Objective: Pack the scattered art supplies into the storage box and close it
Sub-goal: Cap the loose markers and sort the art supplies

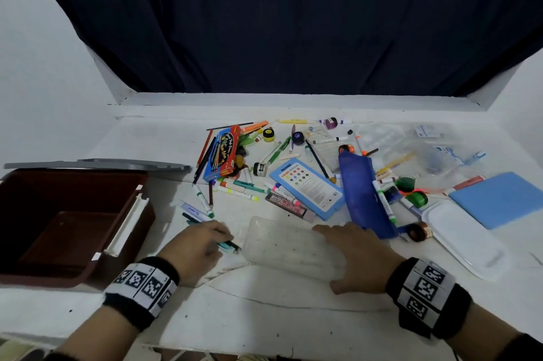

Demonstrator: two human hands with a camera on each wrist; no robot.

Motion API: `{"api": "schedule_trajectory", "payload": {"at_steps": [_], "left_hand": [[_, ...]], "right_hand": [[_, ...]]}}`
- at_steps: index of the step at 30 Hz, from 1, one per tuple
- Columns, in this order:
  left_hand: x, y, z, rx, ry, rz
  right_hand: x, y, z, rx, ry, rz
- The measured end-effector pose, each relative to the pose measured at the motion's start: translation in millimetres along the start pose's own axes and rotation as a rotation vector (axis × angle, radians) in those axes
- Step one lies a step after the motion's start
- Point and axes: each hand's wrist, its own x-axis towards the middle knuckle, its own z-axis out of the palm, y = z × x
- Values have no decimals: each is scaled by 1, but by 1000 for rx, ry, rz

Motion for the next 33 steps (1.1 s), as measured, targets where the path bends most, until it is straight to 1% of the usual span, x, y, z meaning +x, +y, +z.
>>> {"api": "schedule_trajectory", "payload": {"at_steps": [2,6,8,12,15,16,17,19,21,22,23,27,30,33], "left_hand": [[7,-5,-3,-7,31,-6],[18,-16,-13,-148,81,-63],[22,-20,-14,-182,106,-80],[28,-20,-15,-146,165,-145],[26,-6,-18,-279,229,-79],[24,6,-22,-336,226,-46],[22,17,-26,-367,198,-9],[17,37,-30,-315,51,34],[17,48,-26,-123,-115,62],[19,48,-22,-46,-157,76],[21,49,-17,-4,-163,88],[27,47,-10,19,-93,74],[28,48,-11,28,-105,51],[31,54,-14,48,-150,38]], "right_hand": [[4,-3,-2,6,-9,-12],[10,-8,-5,37,-45,-35],[13,-9,-5,56,-54,-39],[16,-12,-2,113,-32,-60],[16,-12,-1,131,21,-79],[17,-11,-1,121,43,-80],[17,-9,-1,106,58,-73],[16,-6,-2,96,64,-29],[14,-3,-3,128,59,25],[13,-3,-3,149,56,47],[12,-2,-2,163,54,61],[9,4,2,195,76,80],[8,4,3,191,93,86],[8,1,2,153,91,71]]}}
